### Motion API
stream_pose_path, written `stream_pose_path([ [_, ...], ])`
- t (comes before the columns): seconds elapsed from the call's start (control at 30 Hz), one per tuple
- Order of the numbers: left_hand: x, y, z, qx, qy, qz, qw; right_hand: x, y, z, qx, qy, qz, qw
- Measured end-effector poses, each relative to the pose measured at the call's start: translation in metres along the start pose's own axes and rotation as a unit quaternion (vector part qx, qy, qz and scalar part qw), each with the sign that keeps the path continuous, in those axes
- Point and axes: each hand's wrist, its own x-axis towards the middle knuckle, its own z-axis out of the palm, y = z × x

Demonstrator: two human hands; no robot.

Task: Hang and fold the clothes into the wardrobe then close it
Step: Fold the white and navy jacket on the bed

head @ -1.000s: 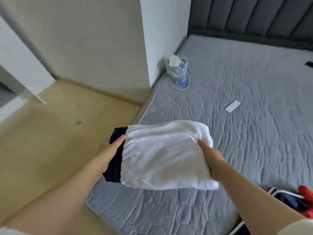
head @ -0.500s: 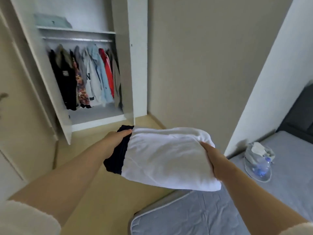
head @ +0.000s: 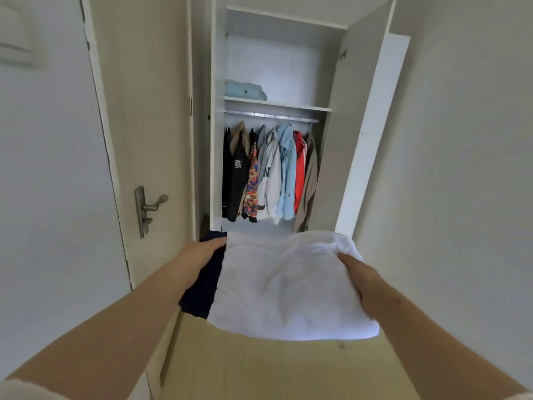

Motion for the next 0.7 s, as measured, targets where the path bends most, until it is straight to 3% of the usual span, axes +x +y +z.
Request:
stream_pose_path([
  [0.27, 0.117, 0.084, 0.008, 0.005, -0.014, 0.046, 0.999, 0.113, -0.079, 0.044, 0.026, 0.002, -0.052, 0.998],
  [0.47, 0.232, 0.157, 0.057, 0.018, -0.007, 0.075, 0.997, 0.235, -0.155, 0.047, 0.061, -0.020, -0.126, 0.990],
  [0.7, 0.375, 0.242, 0.119, 0.014, 0.011, 0.105, 0.994, 0.390, -0.246, 0.056, 0.088, -0.025, -0.148, 0.985],
])
